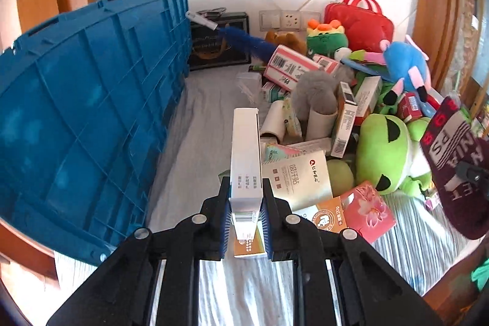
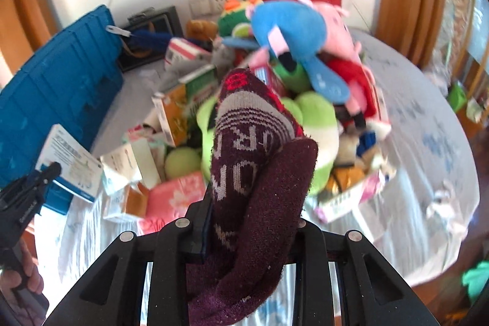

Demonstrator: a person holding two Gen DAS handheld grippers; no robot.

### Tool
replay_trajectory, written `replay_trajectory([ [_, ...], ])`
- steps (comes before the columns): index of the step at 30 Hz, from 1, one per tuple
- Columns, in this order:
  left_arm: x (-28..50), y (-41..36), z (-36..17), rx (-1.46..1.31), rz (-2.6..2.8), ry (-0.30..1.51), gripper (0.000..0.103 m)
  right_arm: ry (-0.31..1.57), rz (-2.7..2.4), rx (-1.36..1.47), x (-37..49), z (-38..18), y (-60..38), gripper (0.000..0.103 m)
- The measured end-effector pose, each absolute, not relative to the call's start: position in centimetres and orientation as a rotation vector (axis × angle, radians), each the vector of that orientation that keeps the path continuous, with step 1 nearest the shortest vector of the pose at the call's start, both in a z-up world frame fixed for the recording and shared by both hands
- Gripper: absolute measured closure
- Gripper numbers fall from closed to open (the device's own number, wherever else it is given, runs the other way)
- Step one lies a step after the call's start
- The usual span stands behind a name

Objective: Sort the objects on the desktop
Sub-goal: 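Carry the white box and maroon sock into the blue crate and release both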

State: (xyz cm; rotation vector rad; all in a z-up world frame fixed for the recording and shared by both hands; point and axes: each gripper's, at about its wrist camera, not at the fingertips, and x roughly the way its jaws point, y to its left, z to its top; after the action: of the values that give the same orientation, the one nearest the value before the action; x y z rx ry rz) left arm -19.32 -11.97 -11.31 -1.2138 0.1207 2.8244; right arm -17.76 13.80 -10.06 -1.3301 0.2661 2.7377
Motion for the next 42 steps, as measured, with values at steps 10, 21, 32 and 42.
replay_trajectory([
  [10,-19.2,-11.1,-9.7,-1.178,2.968,0.065,0.086,0.162,2.935,-1.319,-20.9,-8.5,13.6,0.076],
  [21,-20.4,-13.5,0.3,-0.821,3.055,0.005,0.086,-0.036,3.147,-1.016,-24.7,0.8,6.3,0.076],
  [32,-22.6,-30.0,10.8,-0.583,3.145,0.052,0.086,0.02,3.291,-0.807,-28.6,10.3,-12.8,0.076],
  [42,-30.8,-45.9,7.2,-0.991,3.088,-0.011,0.086,0.033,3.198,-1.204,-35.9,7.6,-29.6,0.076],
])
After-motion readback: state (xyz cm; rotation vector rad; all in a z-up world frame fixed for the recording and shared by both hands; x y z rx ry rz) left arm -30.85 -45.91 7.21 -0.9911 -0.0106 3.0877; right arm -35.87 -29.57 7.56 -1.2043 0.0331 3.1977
